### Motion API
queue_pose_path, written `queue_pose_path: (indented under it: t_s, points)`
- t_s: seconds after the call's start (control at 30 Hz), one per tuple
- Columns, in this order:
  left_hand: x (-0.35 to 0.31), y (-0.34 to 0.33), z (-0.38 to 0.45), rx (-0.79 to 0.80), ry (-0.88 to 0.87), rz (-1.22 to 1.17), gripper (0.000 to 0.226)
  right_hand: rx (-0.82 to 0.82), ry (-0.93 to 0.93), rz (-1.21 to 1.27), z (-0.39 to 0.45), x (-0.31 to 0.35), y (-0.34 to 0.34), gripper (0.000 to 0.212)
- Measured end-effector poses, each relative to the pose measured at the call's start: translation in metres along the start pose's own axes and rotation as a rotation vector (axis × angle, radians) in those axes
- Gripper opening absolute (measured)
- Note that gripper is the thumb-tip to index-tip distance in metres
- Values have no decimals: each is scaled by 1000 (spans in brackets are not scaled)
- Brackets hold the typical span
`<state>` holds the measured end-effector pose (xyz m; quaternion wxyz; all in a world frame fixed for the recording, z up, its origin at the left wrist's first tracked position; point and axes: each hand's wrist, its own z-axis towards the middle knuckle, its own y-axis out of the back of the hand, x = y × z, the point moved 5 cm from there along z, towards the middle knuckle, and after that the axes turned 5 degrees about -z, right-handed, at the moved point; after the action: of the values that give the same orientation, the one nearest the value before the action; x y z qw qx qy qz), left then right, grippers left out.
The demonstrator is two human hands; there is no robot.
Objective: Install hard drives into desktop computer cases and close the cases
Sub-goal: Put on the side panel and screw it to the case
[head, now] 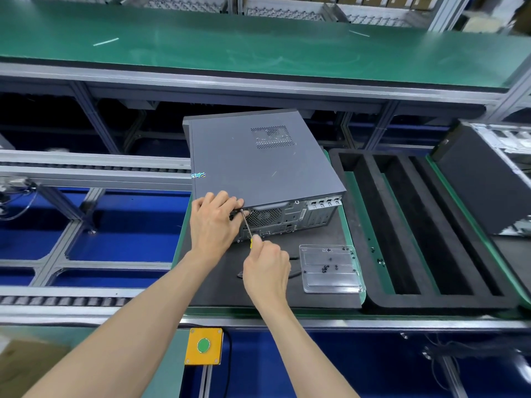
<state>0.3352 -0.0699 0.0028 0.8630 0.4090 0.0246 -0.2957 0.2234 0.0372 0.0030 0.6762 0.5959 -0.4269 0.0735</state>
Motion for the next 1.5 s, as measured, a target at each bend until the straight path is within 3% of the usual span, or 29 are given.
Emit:
queue_pose_path:
  t_s: [0.07,0.17,0.23,0.3,0.4,0.47,0.5,0.57,0.6,0.7,0.77,0.83,0.93,1.0,1.1,1.17,1.3,1.37,1.5]
  points:
    - [1,0,0,2,-4,3,24,16,-18,41,3,-2,1,46]
    - [1,0,0,-8,-11,11,25,-3,2,151,3,-3,6,19]
    - [0,1,0,-10,-16,14,25,-60,61,124,-1,-1,8,26]
    - [0,1,0,-12,-14,13,25,-145,119,79,-5,1,9,18]
    - [-1,0,-1,-10,-9,11,24,-117,112,-16,-4,0,4,24]
    - [0,0,-1,-5,-8,12,24,17,-1,145,0,-6,-3,40]
    - [0,0,-1,-1,-9,13,24,102,-117,346,2,-9,-7,45]
    - [0,1,-1,-2,-15,14,23,234,-363,728,1,-14,-16,45]
    - [0,1,-2,-2,-15,14,23,245,-392,772,0,-15,-16,43]
    - [0,0,-2,-11,-27,6,24,59,-77,338,5,-11,0,20]
    - [1,0,-2,-15,-29,3,24,-19,72,147,6,-5,4,18]
    - [0,-1,-3,-17,-26,0,24,7,36,200,7,-6,1,15]
    - [-2,1,-1,-8,-27,-4,24,175,-214,645,7,-13,-5,14]
    - [-1,3,-4,10,-42,-24,26,219,-181,614,12,-18,-1,10]
    - [-2,7,-25,26,-50,-82,26,135,-118,433,23,-39,18,8]
    - [-5,-3,-47,130,15,-165,20,96,-148,415,31,-62,28,7]
    - [-8,-54,-72,631,283,-254,15,139,-182,419,41,-90,32,7]
    - [-12,-68,-73,727,308,-240,18,137,-189,414,44,-99,33,7]
    - [-14,-84,-74,770,321,-156,16,139,-199,394,49,-118,33,9]
